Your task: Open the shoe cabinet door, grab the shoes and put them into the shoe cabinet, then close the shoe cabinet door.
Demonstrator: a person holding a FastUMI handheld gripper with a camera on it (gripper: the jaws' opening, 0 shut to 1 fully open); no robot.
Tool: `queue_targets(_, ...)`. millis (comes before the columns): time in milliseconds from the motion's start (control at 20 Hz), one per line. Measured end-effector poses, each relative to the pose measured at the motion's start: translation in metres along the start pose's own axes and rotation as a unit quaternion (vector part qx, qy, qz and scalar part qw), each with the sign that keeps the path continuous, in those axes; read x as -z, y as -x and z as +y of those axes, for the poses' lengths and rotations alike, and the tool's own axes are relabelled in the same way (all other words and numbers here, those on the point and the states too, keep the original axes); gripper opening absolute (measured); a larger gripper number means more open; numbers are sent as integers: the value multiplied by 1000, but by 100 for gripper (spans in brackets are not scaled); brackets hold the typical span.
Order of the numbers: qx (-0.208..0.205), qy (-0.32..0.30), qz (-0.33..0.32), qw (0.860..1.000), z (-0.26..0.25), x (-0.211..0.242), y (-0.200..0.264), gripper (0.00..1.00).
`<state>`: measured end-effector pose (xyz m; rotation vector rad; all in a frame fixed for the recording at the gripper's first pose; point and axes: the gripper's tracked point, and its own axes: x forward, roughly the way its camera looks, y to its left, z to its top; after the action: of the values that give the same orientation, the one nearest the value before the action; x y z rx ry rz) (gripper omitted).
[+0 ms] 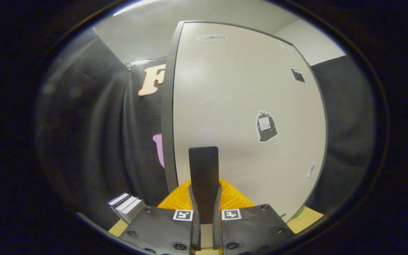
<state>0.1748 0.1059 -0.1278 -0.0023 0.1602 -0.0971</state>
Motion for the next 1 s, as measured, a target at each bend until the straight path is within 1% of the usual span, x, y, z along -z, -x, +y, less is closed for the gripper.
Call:
queue_targets(250, -31, -7, 3, 999, -6, 0, 26, 15)
queue_targets(350, -52, -14, 5, 999, -11, -2, 41, 15)
queue_targets(500, -97, -19, 15, 995, -20, 0, 73, 15)
queue_targets(650, -149, -18, 23, 988, -39, -2, 106, 15)
queue_targets(750, -177, -20, 26, 984, -49, -6, 117, 15)
queue_targets(900, -201, -23, 37, 979, -74, -8, 142, 15)
queue_targets(1000, -206, -25, 42, 977, -90, -13, 156, 15)
